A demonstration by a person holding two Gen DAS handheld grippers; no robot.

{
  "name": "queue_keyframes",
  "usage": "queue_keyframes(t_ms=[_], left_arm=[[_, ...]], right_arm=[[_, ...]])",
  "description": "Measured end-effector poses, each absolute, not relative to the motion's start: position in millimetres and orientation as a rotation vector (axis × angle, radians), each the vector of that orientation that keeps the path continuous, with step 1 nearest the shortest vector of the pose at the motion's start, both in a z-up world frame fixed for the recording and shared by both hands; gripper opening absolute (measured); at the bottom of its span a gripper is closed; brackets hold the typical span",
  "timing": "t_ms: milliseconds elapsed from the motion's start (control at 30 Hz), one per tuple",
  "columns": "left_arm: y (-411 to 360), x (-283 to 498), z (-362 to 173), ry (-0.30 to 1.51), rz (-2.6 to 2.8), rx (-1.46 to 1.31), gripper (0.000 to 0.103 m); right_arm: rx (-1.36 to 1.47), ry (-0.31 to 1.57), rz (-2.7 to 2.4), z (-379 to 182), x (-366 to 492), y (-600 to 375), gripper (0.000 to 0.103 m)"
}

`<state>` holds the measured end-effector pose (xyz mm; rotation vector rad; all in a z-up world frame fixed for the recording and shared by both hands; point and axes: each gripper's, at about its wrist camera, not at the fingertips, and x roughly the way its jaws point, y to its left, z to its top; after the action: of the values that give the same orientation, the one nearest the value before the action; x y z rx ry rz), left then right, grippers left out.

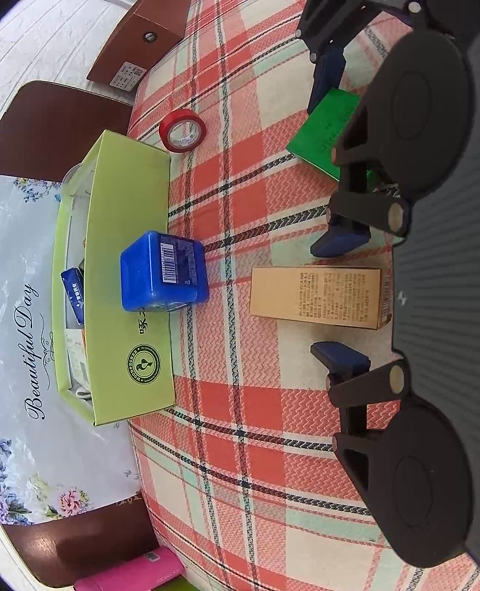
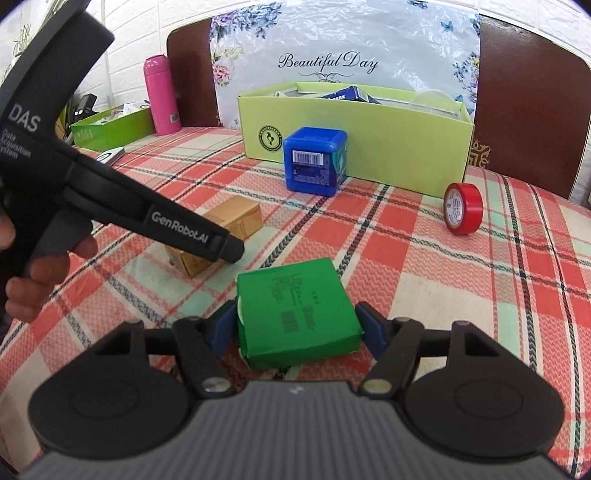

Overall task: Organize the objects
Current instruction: 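Carry the green box into the lime box while the left drops the tan box in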

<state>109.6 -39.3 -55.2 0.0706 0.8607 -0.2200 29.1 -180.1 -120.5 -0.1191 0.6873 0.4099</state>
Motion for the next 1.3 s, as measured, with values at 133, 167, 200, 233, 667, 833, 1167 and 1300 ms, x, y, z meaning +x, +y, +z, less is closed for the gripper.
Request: queue_keyframes(t_ms=[133, 167, 200, 233, 667, 833, 1167, 1300], left_arm=[[-39, 110, -55, 0.861, -0.222, 0.072, 0.051], [-39, 110, -56, 0.861, -0.224, 0.070, 0.044], [-39, 109, -55, 0.859, -0.225, 0.067, 0.038], [-38, 109, -54, 0.859, -0.228, 0.063, 0.034], [-26, 108, -1, 0.731, -0.273, 0.027, 0.034], [-28, 126, 33, 0.653, -0.292, 0.012, 0.034], [-43, 195, 80, 0.573, -0.369, -0.073, 0.034], [-54, 226, 85, 0.568, -0.359, -0.057, 0.034]], right_arm=[[-0.113, 0.686, 0.400, -121, 29, -180, 0.066], [-0.112, 0.685, 0.397, -121, 29, -180, 0.066], [-0.108, 0.687, 0.393, -120, 29, -180, 0.066], [-0.105, 0.689, 0.390, -120, 29, -180, 0.066], [0.009, 0.607, 0.396, -78, 38, -197, 0.065], [-0.024, 0.527, 0.378, -54, 58, -199, 0.065], [-0.161, 0.371, 0.254, -12, 130, -187, 0.065], [-0.224, 0.328, 0.196, -7, 168, -181, 0.065]])
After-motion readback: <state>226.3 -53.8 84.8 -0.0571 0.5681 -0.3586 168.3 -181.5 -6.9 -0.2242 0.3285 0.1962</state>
